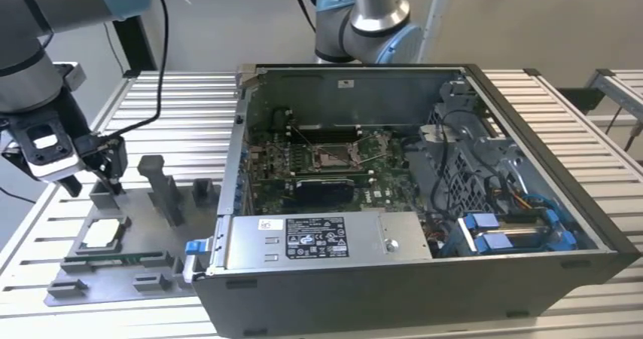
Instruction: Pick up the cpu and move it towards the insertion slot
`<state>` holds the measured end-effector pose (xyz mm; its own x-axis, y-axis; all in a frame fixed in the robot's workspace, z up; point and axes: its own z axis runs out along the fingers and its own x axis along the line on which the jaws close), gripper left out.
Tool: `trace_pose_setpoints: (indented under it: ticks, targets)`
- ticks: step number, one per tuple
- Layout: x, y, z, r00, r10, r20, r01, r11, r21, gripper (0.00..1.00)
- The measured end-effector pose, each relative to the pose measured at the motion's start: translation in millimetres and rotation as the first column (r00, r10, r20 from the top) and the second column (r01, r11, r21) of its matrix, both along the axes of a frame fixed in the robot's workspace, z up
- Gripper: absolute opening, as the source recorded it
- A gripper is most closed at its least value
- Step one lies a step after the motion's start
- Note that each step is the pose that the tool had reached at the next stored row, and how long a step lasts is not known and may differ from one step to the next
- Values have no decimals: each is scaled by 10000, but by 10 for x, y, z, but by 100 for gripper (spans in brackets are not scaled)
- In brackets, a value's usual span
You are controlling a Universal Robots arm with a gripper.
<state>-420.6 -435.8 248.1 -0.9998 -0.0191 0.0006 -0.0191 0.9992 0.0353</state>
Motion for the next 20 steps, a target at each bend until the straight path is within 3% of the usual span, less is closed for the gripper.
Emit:
trace_pose_setpoints:
  ticks: [14,17,20]
  targets:
    - [-10,-8,-218,10000,-1,-2,1,10000,-10,100]
    - [-9,-59,-232,10000,-1,-10,1,10000,-8,100]
    - [-9,-190,-254,10000,-3,-25,3,10000,-9,100]
